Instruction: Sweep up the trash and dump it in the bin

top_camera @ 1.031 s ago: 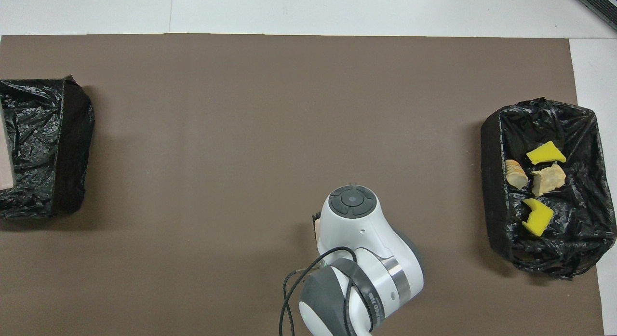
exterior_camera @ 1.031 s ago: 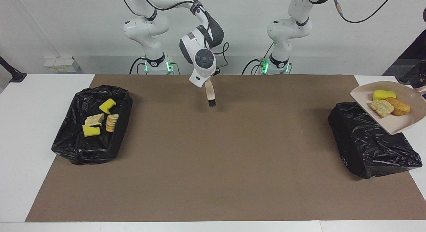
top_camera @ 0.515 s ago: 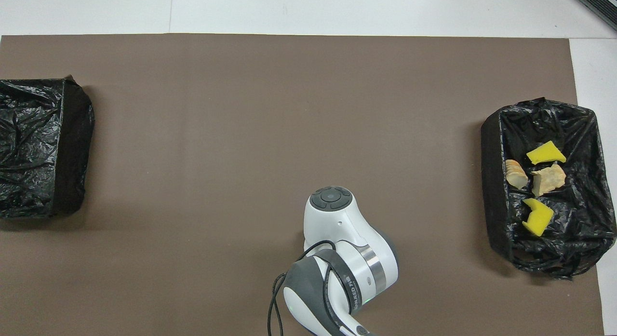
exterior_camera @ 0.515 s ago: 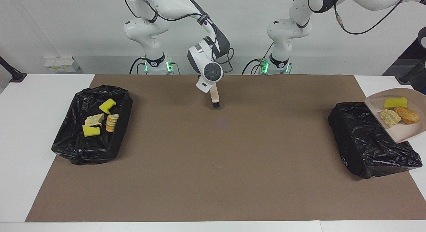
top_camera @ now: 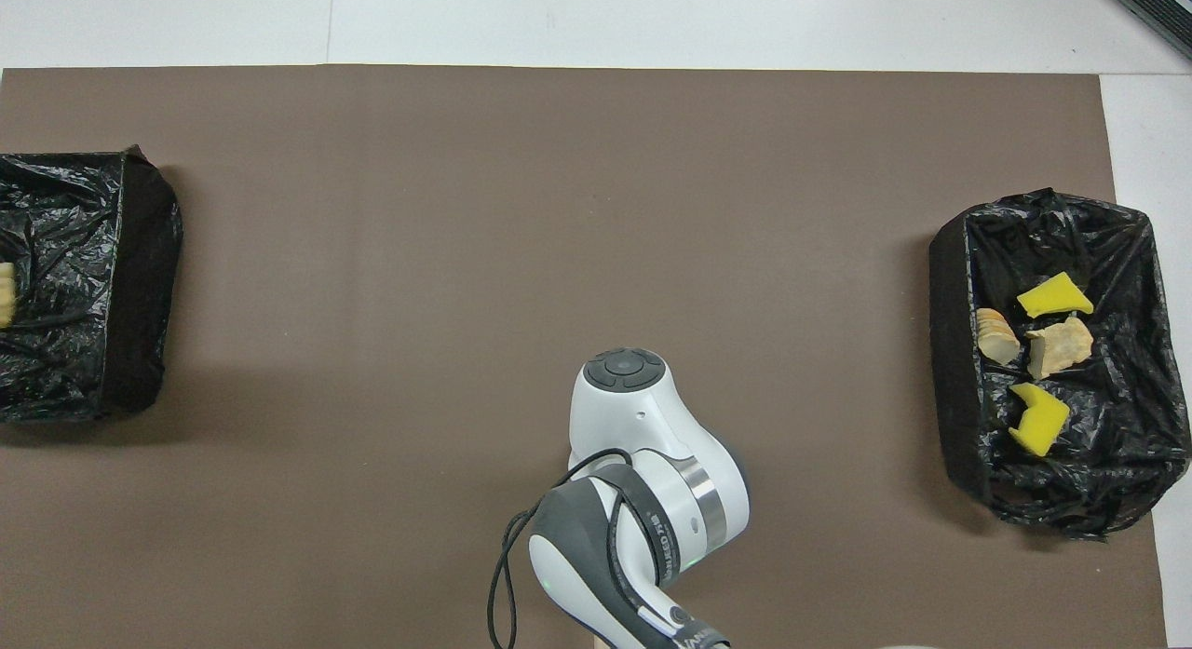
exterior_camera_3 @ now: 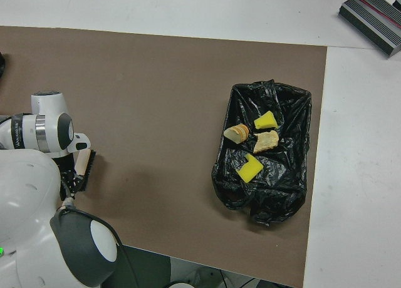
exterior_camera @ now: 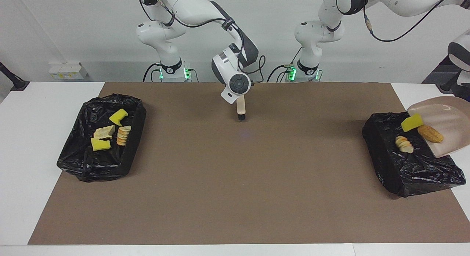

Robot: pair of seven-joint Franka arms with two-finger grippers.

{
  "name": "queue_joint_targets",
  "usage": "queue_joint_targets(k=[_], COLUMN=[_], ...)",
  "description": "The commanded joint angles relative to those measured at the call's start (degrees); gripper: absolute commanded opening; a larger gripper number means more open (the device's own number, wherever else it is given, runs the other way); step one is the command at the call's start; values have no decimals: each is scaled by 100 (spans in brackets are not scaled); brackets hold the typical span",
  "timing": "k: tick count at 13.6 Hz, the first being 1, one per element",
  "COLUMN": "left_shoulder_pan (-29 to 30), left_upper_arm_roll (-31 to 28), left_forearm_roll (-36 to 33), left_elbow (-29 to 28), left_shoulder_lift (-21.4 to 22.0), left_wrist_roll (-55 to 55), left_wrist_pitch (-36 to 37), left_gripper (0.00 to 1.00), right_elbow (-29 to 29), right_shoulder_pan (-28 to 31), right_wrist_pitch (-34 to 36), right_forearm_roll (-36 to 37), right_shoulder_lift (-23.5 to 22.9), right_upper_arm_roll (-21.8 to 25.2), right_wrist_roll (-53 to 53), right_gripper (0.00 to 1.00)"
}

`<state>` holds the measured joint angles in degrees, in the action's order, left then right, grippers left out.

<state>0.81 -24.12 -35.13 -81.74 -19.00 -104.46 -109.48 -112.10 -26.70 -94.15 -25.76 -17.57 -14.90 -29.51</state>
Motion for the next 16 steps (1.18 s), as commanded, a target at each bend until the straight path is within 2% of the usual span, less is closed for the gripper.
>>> queue_joint_targets(k=[1, 4, 5, 8, 11, 13, 16], left_shoulder_pan=[-64, -55, -63, -55, -55, -46, -55], left_upper_arm_roll=[-13, 4, 170, 916, 1453, 1944, 2551], left_forearm_roll=[-432, -512, -495, -337, 548, 901, 1463], left_elbow=[8, 87, 88, -8, -490, -991, -1221], left_shoulder_lift=[89, 317, 440, 616, 844, 1003, 977], left_wrist_roll=[145, 101, 110, 215, 924, 1993, 3525], left_wrist_pitch=[-3, 154, 312, 945, 1227, 1271, 1508], left_gripper=[0, 0, 0, 0, 0, 0, 0], right_elbow=[171, 162, 205, 547, 1057, 1181, 1217], right_shoulder_pan=[-63, -63, -72, 42, 375, 840, 1508], right_wrist_pitch=[63, 54, 89, 457, 941, 1030, 1030], right_forearm_roll=[115, 133, 142, 142, 194, 466, 895], right_shoulder_lift=[-124, -124, -124, -107, -98, -10, 104], right_upper_arm_roll=[-13, -13, -13, -13, 31, -4, 22], right_wrist_roll=[-55, -28, -63, -63, -28, 94, 857], right_gripper=[0, 0, 99, 100, 100, 100, 100])
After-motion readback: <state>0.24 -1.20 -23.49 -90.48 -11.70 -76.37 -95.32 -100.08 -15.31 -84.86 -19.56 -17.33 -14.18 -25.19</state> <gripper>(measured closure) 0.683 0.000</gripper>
